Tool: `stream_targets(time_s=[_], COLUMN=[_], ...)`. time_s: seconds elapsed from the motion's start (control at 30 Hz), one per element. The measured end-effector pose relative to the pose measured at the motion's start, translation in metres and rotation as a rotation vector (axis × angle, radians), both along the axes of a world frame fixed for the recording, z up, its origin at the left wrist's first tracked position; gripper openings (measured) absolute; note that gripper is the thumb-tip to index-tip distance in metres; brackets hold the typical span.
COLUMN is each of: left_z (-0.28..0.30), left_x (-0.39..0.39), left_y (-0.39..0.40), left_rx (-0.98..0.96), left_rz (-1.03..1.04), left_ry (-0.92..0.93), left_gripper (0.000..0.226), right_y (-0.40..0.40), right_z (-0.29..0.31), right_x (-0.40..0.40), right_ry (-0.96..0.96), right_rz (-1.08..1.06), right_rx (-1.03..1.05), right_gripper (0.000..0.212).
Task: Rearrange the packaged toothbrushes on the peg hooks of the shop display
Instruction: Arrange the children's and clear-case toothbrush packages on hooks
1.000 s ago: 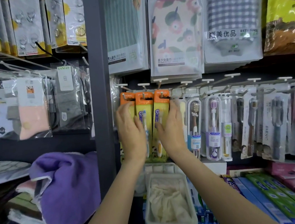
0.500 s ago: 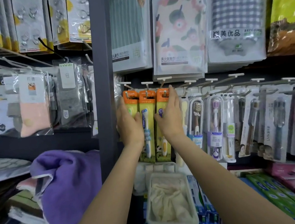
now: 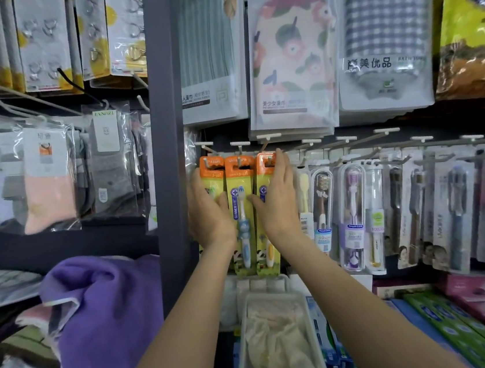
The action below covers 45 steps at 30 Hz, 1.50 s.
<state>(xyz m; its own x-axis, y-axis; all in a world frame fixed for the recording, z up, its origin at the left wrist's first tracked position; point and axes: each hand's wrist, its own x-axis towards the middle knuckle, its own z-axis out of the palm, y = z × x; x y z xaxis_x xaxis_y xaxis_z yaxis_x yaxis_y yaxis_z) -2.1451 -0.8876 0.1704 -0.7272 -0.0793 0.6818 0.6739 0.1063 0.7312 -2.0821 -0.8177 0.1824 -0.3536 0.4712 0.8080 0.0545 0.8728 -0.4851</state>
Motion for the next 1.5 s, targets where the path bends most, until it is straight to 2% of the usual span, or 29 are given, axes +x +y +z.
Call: stream_targets(time_s=[0.27, 0.57, 0.83, 1.03, 1.13, 1.23, 1.33, 1.5], left_z=[-0.013, -0.016, -0.025, -0.049, -0.066, -0.090, -0.113, -0.131], left_x=[-0.002, -0.003, -0.002, 0.002, 0.002, 0.004, 0.009, 0.009], left_y=[-0.003, 0.003, 0.003, -0.003, -0.008, -0.010, -0.013, -0.015], left_rx=[0.028, 0.033, 0.088, 0.126, 0.055, -0.114, -0.220, -0.319], left_rz=[-0.053, -0.017, -0.062, -0.076, -0.095, -0.046, -0.069, -0.058], left_ry=[0.068, 0.048, 0.045, 0.102, 0.166, 0.280, 0.269, 0.235], left_gripper=[0.064, 0.065, 0.061, 0.054, 0.054, 0.059, 0.059, 0.059], right_y=[0.001, 0.000, -0.004, -0.008, -0.013, -0.010, -0.010, -0.013], right_z=[-0.009, -0.008, -0.009, -0.032, -0.068, -0.115, -0.136, -0.142], right_x=[0.001, 0.000, 0.004, 0.019, 0.031, 0.036, 0.038, 0.034], right_ry=[0.015, -0.027, -0.027, -0.027, -0.116, -0.209, -0.339, -0.345], right_rz=[0.010, -0.035, 0.010, 0.051, 0.029, 0.004, 0.029, 0.039], right_rx=[0.023, 0.011, -0.034, 0.084, 0.153, 0.217, 0.123, 0.102], right_gripper=[0.086, 0.084, 0.086, 0.081, 0.074, 0.072, 0.063, 0.061])
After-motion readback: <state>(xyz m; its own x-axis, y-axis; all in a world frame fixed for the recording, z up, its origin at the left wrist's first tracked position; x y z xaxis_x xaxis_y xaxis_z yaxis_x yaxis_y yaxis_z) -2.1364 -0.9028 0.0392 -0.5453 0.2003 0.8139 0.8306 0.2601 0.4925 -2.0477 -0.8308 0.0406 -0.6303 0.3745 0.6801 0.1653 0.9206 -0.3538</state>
